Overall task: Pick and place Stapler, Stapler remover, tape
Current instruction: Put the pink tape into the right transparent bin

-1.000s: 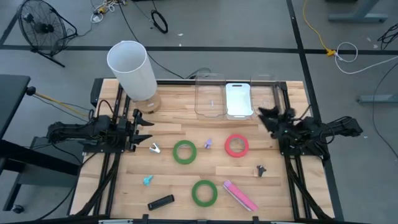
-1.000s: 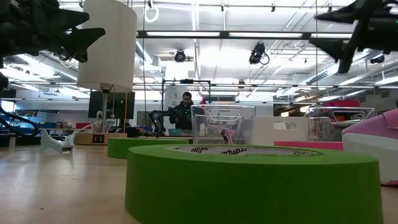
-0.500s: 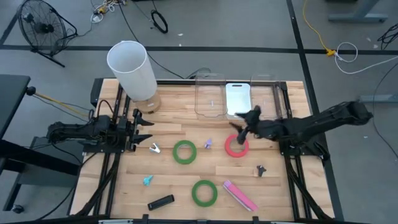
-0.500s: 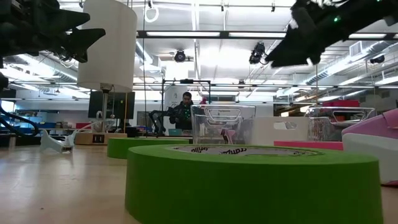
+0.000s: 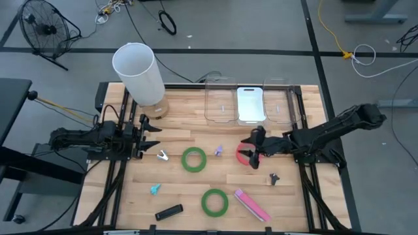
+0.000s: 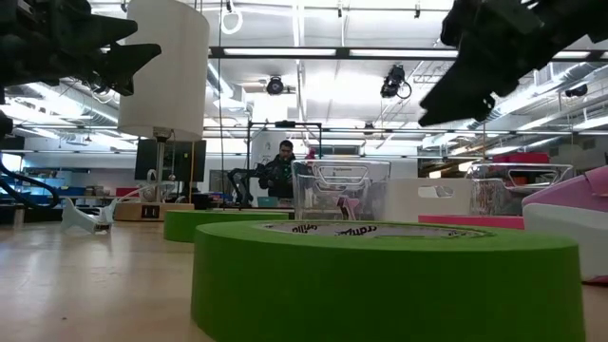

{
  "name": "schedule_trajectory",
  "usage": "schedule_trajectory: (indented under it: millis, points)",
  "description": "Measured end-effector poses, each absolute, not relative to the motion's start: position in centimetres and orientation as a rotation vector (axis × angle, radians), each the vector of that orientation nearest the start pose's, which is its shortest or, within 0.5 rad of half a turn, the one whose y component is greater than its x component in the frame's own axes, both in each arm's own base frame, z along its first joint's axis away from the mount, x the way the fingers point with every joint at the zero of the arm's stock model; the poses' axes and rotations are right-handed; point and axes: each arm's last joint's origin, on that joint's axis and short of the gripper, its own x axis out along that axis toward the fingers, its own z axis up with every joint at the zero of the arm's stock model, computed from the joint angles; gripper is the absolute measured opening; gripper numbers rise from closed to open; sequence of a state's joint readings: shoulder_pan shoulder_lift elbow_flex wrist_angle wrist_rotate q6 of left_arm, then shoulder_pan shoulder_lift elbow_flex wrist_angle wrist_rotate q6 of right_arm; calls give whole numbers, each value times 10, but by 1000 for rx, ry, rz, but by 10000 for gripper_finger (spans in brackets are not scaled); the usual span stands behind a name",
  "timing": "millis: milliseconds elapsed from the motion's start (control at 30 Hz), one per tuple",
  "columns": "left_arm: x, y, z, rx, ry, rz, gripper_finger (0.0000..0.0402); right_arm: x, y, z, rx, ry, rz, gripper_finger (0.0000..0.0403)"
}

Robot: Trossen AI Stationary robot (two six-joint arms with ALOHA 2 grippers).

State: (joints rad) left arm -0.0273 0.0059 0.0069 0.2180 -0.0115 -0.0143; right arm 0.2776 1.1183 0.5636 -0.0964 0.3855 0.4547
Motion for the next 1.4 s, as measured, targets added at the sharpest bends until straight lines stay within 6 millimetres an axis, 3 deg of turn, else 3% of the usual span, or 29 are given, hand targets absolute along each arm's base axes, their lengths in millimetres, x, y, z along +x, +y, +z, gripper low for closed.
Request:
schedule_trajectory:
  millis: [367, 667, 1100, 1400]
  points:
    - [95, -2, 186, -18, -217, -16, 236, 207, 57, 179, 409, 864, -197, 206]
    - [95, -2, 186, -18, -216, -16, 236, 215, 58, 151, 341, 993, -238, 204]
    - [95, -2, 186, -18, -212, -16, 236, 220, 55, 139, 348, 1042, -259, 245]
    - [95, -2, 186, -18, -213, -16, 236, 227, 57, 142, 383, 978, -199, 247]
